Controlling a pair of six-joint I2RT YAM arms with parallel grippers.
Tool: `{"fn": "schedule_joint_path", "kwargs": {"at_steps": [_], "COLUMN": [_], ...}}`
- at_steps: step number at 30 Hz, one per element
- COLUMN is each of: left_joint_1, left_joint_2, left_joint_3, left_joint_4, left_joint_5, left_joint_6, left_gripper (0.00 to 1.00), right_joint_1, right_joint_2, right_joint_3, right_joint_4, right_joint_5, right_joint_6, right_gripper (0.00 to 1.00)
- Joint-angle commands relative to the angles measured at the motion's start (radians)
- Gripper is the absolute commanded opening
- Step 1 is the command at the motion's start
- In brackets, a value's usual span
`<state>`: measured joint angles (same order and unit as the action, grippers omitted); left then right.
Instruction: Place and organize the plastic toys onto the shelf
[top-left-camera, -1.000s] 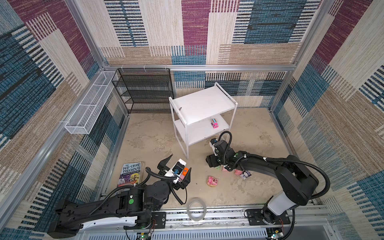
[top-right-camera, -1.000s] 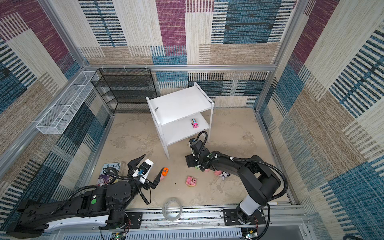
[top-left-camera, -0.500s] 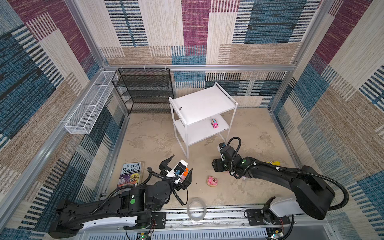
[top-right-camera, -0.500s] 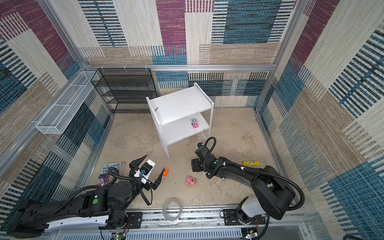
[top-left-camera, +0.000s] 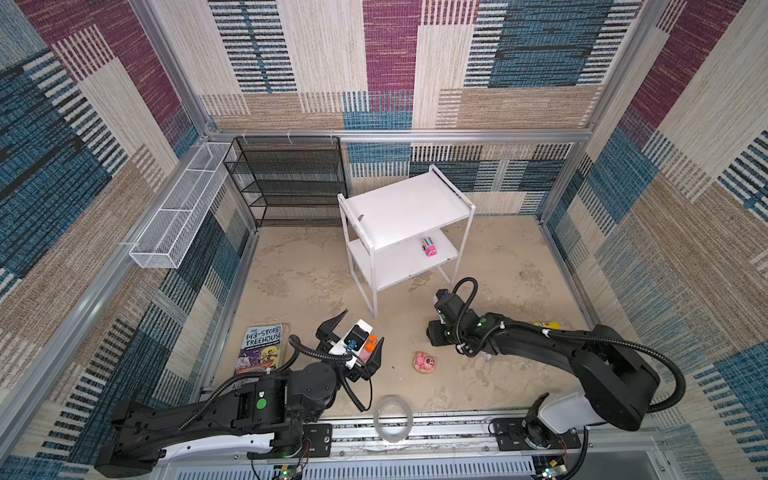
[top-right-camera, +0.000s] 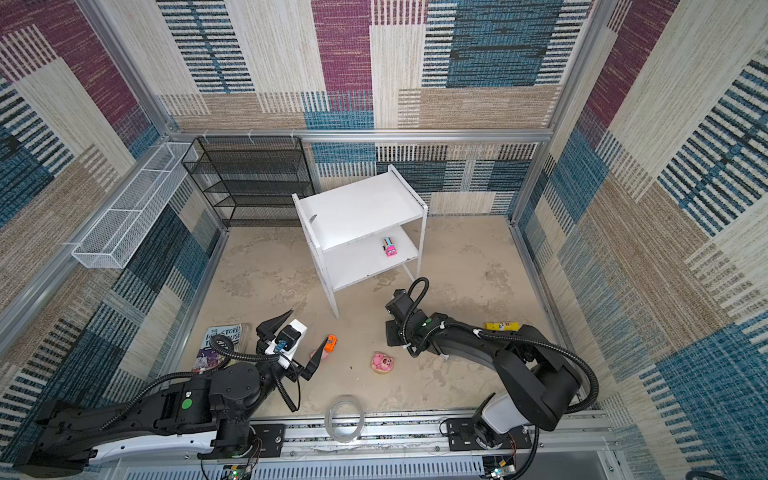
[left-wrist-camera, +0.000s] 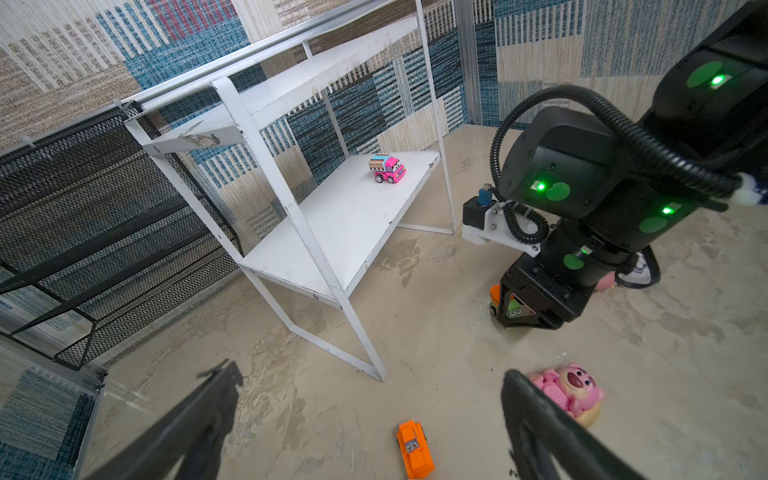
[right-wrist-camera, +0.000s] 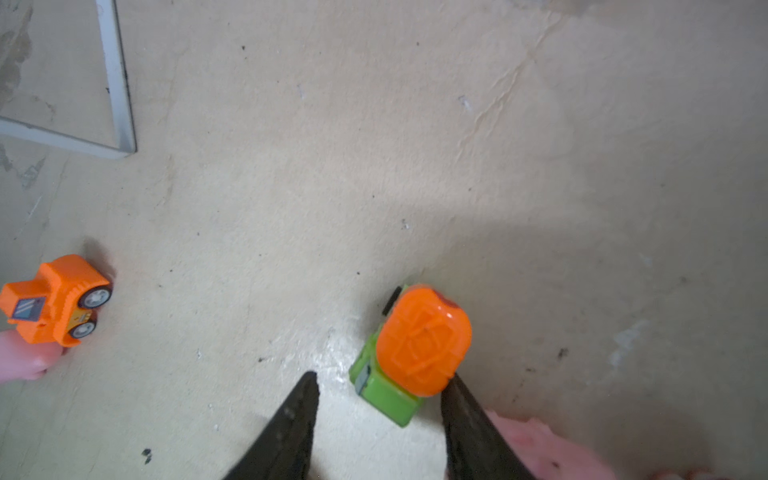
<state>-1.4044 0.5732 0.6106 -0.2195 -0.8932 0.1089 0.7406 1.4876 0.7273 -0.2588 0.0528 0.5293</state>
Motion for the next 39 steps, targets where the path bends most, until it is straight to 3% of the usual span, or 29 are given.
{"fn": "schedule_joint_path", "kwargs": {"at_steps": [1,5,12,20,24,39], "left_joint_1": [0.001,0.001,0.001,0.002,0.001,0.001], "left_joint_2": [-0.014,-0.019,-0.007,-0.009,-0.008,-0.014], "left_joint_3": [0.001,-0.002,0.001,0.006,0.005,0.005], "left_joint_4": [0.019,0.027,0.030,0.018,0.017,0.012], "left_joint_5": [-0.006,-0.007,-0.009,-0.012,-0.013,-0.012], "left_joint_6": [-0.005,0.001,0.008,0.005,0.003,0.000], "left_gripper": [0.99,0.99,0.99,0.99,0.99,0.99], "right_joint_1": [0.005,0.009,0.020,0.019,0.018,0.018], "right_joint_2": [0.019,0.022,0.021,0.046,0.053,0.042], "right_joint_3": [0.011,0.014,0.010,0.021,0.015,0.010], "right_joint_4": [0.017,0.029,0.048,0.044,0.079,0.113], "right_joint_5": [0.019,0.024,0.067,0.077,0.040,0.044], "right_joint_6": [0.008,-0.021,-0.126,-0.145,-0.121,-0.115], "right_gripper": [0.44,0.35,0.30,0.43,0.43,0.27]}}
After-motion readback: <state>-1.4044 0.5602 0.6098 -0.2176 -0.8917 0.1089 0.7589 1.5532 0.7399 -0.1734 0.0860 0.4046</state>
